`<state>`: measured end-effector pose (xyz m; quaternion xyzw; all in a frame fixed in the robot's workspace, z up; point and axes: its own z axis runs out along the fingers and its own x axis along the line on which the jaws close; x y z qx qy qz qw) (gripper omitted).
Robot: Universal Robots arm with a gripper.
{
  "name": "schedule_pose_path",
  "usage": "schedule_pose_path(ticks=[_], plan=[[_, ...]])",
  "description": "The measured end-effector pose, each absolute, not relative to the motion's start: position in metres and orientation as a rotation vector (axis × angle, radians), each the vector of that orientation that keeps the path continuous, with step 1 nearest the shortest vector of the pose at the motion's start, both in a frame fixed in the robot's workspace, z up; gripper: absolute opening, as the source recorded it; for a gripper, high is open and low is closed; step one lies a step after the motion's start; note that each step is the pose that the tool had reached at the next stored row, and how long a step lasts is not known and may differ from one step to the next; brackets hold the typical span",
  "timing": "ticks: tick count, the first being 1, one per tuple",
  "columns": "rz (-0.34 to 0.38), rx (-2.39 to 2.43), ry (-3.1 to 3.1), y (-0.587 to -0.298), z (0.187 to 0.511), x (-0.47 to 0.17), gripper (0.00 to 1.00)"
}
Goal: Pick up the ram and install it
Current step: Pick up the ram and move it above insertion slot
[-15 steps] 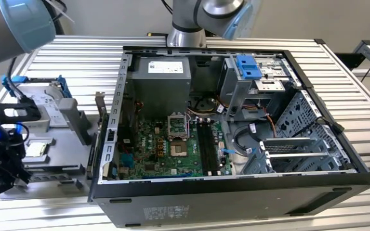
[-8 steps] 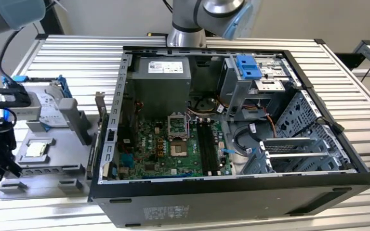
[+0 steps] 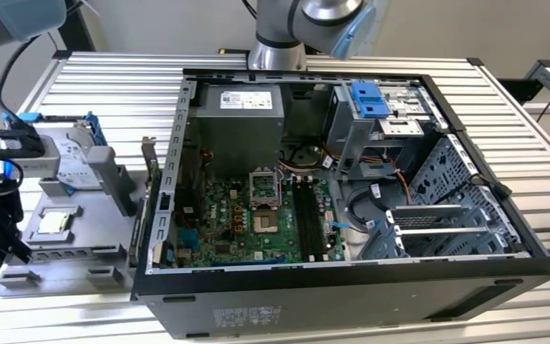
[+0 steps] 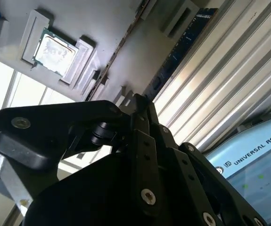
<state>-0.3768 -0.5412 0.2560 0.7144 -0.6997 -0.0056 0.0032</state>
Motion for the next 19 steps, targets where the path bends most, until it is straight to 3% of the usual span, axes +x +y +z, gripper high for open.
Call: schedule_pose_path(ticks=[19], plan=[[-0.021, 2.241, -2.195, -0.542, 0.333, -0.377, 0.0]])
